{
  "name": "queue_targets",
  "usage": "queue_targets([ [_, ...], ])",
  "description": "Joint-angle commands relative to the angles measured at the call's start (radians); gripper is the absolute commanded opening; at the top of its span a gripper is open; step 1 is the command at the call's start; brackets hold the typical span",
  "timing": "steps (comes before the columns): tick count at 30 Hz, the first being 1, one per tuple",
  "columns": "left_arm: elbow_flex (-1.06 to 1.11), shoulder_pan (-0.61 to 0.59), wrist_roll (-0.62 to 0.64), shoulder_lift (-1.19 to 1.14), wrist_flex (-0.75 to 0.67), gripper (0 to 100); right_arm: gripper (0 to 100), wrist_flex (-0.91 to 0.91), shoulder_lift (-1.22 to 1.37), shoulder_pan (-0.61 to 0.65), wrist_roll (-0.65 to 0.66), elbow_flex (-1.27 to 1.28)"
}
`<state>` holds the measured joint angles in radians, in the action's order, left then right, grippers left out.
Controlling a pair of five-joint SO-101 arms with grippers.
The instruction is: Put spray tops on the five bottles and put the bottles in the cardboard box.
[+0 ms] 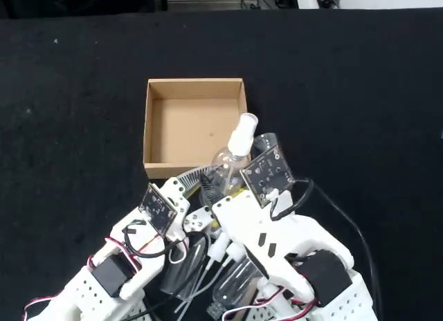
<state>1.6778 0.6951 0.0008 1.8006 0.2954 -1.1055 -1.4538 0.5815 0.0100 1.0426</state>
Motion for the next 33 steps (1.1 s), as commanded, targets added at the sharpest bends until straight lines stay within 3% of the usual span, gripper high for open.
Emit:
queue_targets([
  [1,0.022,0.013,-0.003,0.023,-0.008,3,30.2,-0.021,0.022,-0.044,-0.018,-0.053],
  [6,0.022,0.005,-0.003,0.023,-0.008,3,30.2,-0.017,0.022,-0.055,-0.077,-0.085],
  [27,0.022,-0.051,0.005,0.023,-0.011,3,30.2,0.031,-0.087,-0.060,-0.077,-0.105],
  [33,0.022,-0.051,0.006,0.023,-0.014,3,36.4,0.075,-0.050,-0.054,-0.078,-0.110],
])
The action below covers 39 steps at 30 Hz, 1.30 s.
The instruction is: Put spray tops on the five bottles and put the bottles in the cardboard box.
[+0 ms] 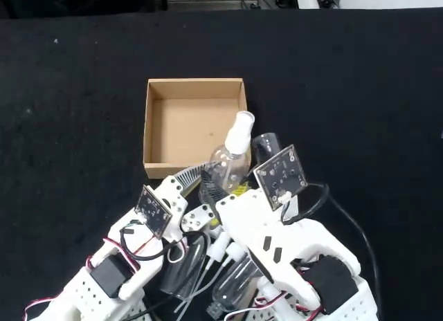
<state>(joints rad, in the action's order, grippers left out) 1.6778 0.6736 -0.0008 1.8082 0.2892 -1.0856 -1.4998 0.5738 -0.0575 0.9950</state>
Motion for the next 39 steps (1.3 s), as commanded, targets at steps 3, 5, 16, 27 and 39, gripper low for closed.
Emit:
queue_targets([
  [3,0.022,-0.030,0.008,0.015,-0.008,3,36.4,0.058,0.074,-0.046,-0.011,-0.065],
  [5,0.022,-0.033,0.008,0.015,-0.008,3,36.4,0.087,0.117,-0.046,-0.011,-0.067],
  [16,0.022,-0.039,0.008,0.015,-0.009,3,4.4,0.114,0.160,-0.052,-0.002,-0.064],
  [27,0.022,-0.039,0.008,0.015,0.002,8,1.1,0.129,0.162,-0.052,0.000,-0.068],
  [39,-0.004,-0.039,0.003,0.015,0.153,21,1.1,0.127,0.162,-0.087,0.061,-0.064],
])
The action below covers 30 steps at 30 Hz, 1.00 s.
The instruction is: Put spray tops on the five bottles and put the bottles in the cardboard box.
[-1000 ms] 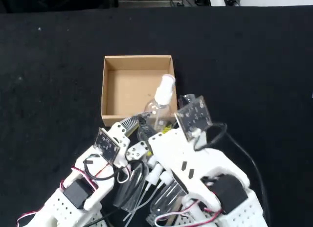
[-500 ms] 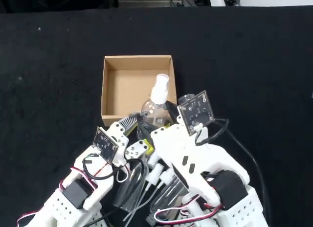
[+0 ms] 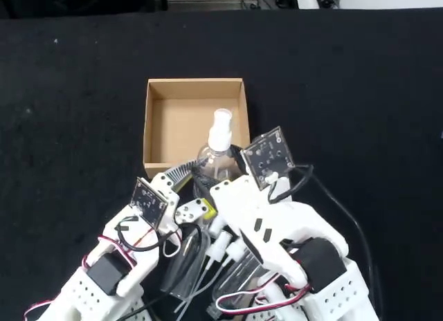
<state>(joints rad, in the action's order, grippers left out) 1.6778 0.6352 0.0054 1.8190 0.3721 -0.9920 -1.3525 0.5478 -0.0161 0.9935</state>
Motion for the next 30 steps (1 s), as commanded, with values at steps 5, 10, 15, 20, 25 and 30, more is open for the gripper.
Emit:
queue_targets([
  [5,-0.039,-0.053,0.041,0.005,0.130,38,1.1,0.034,0.015,-0.083,0.020,-0.062],
  [10,-0.048,-0.111,0.092,0.005,0.195,41,1.1,0.046,0.015,-0.086,0.021,-0.061],
  [15,-0.096,-0.145,0.097,0.006,0.281,39,1.1,0.167,0.018,-0.144,0.021,-0.024],
  [20,-0.222,-0.148,0.101,0.006,0.503,39,1.1,0.351,0.105,-0.180,0.020,0.012],
  [25,-0.229,-0.139,0.101,0.006,0.597,39,1.1,0.660,0.338,-0.180,0.020,0.048],
  [30,-0.228,-0.140,0.101,0.006,0.677,39,1.1,0.921,0.570,-0.219,0.020,0.045],
])
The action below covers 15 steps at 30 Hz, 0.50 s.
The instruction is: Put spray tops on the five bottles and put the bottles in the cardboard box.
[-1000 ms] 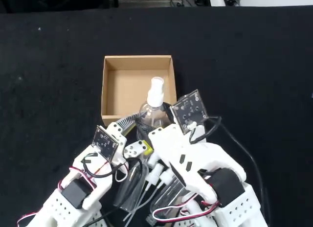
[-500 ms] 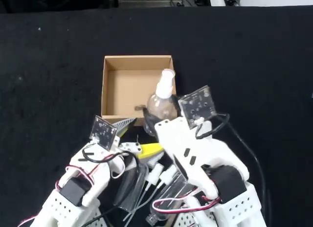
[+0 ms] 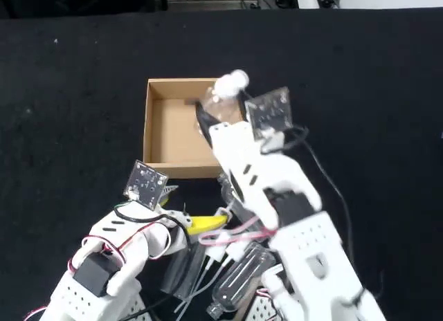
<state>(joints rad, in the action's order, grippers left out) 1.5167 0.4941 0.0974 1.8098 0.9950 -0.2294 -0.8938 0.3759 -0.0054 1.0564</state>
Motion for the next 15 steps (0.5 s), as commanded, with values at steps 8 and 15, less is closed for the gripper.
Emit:
queue_targets([
  [8,-0.079,-0.176,0.009,0.015,0.054,39,1.1,0.354,0.389,-0.130,0.011,-0.028],
  [15,-0.070,-0.219,0.009,0.015,0.052,39,1.1,0.411,0.582,-0.133,0.034,-0.119],
])
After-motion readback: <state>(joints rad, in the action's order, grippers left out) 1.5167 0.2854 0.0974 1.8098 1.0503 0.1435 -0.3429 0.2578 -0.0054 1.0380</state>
